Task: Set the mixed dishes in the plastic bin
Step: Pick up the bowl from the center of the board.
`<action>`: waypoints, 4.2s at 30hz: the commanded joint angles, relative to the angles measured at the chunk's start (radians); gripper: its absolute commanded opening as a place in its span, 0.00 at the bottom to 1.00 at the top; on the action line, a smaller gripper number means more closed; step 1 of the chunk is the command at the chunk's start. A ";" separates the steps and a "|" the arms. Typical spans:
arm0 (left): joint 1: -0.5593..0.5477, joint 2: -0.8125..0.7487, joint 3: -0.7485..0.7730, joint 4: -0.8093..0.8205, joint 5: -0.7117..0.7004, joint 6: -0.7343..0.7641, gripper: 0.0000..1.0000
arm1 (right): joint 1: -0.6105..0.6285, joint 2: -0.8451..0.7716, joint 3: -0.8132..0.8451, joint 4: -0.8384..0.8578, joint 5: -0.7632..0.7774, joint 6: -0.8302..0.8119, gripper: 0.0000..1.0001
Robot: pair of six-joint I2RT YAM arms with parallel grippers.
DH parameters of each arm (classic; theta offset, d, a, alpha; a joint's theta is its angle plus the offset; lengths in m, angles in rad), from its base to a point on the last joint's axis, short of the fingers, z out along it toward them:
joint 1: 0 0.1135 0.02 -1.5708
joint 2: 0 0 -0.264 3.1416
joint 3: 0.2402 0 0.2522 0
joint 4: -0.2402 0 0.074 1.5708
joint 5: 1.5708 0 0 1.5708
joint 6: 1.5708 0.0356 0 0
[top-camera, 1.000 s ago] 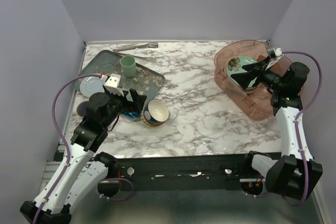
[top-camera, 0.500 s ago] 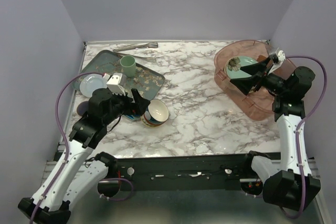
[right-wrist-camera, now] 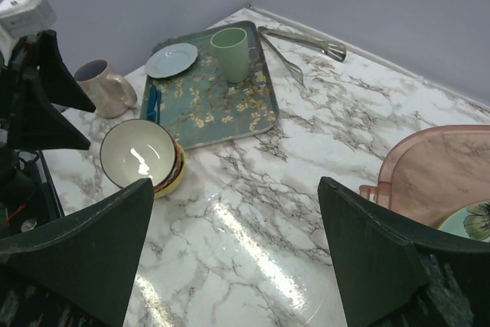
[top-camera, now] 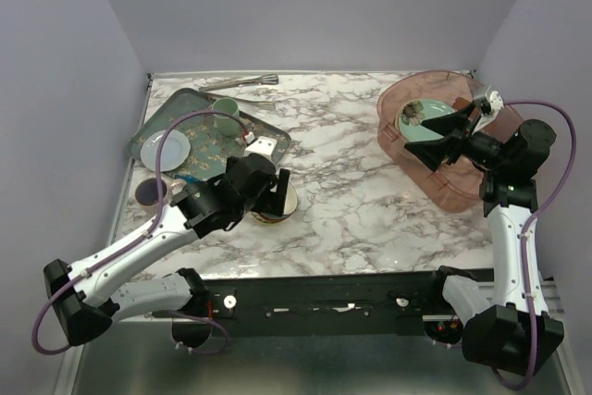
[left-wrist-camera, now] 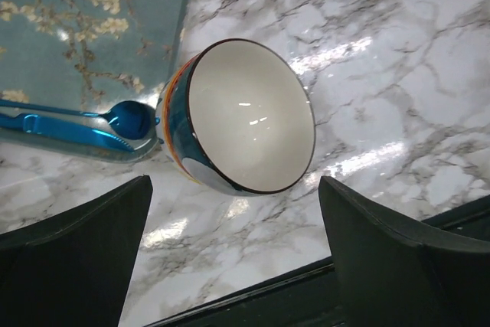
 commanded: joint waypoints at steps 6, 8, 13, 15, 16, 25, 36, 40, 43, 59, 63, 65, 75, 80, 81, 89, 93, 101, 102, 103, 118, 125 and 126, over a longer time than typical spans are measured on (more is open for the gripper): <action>-0.051 0.191 0.088 -0.141 -0.292 -0.029 0.87 | 0.001 0.000 -0.012 0.013 -0.025 0.009 0.96; -0.054 0.244 0.106 -0.152 -0.306 -0.026 0.79 | 0.001 0.003 -0.012 0.013 -0.028 0.008 0.96; -0.059 0.320 0.126 -0.158 -0.329 -0.018 0.61 | 0.001 0.005 -0.012 0.013 -0.027 0.011 0.96; -0.060 0.343 0.135 -0.164 -0.340 -0.014 0.60 | 0.003 0.005 -0.011 0.013 -0.028 0.009 0.96; -0.062 0.350 0.138 -0.166 -0.344 -0.012 0.59 | 0.001 0.006 -0.012 0.013 -0.028 0.009 0.96; -0.064 0.430 0.161 -0.178 -0.384 0.006 0.37 | 0.001 0.006 -0.012 0.013 -0.027 0.012 0.96; -0.073 0.417 0.180 -0.175 -0.372 0.014 0.13 | 0.001 0.011 -0.011 0.013 -0.035 0.021 0.96; -0.076 0.389 0.192 -0.170 -0.358 0.017 0.04 | 0.001 0.011 -0.011 0.013 -0.035 0.021 0.96; -0.079 0.363 0.201 -0.166 -0.351 0.022 0.00 | 0.001 0.011 -0.011 0.013 -0.036 0.023 0.96; -0.093 0.174 0.120 0.185 -0.223 0.055 0.00 | 0.076 0.084 0.043 -0.147 -0.055 -0.053 0.96; -0.109 0.165 0.053 0.359 -0.229 0.045 0.00 | 0.160 0.118 0.089 -0.249 -0.007 -0.126 0.96; -0.123 0.180 0.039 0.443 -0.242 0.037 0.00 | 0.191 0.127 0.098 -0.295 0.014 -0.164 0.96; -0.234 0.413 0.196 0.496 -0.527 -0.049 0.00 | 0.395 0.157 0.153 -0.444 0.327 -0.305 0.95; -0.269 0.522 0.290 0.460 -0.630 -0.086 0.00 | 0.455 0.180 0.158 -0.470 0.464 -0.351 0.95; -0.275 0.530 0.307 0.460 -0.631 -0.095 0.00 | 0.472 0.184 0.159 -0.471 0.485 -0.357 0.95; -0.283 0.597 0.371 0.460 -0.636 -0.126 0.00 | 0.547 0.227 0.175 -0.485 0.682 -0.388 0.75; -0.284 0.616 0.393 0.460 -0.640 -0.135 0.00 | 0.570 0.247 0.181 -0.485 0.719 -0.385 0.54; -0.284 0.628 0.408 0.459 -0.644 -0.136 0.00 | 0.598 0.263 0.187 -0.482 0.748 -0.377 0.14; -0.284 0.627 0.407 0.460 -0.642 -0.135 0.00 | 0.601 0.263 0.188 -0.481 0.749 -0.374 0.11; -0.284 0.625 0.407 0.460 -0.640 -0.135 0.00 | 0.601 0.261 0.188 -0.481 0.757 -0.373 0.08; -0.281 0.481 0.250 0.584 -0.497 -0.071 0.49 | 0.601 0.243 0.179 -0.465 0.709 -0.371 0.00; -0.249 0.293 0.066 0.780 -0.267 0.055 0.71 | 0.581 0.223 0.169 -0.468 0.647 -0.391 0.00; -0.242 0.273 0.030 0.791 -0.234 0.068 0.73 | 0.572 0.221 0.169 -0.467 0.637 -0.394 0.01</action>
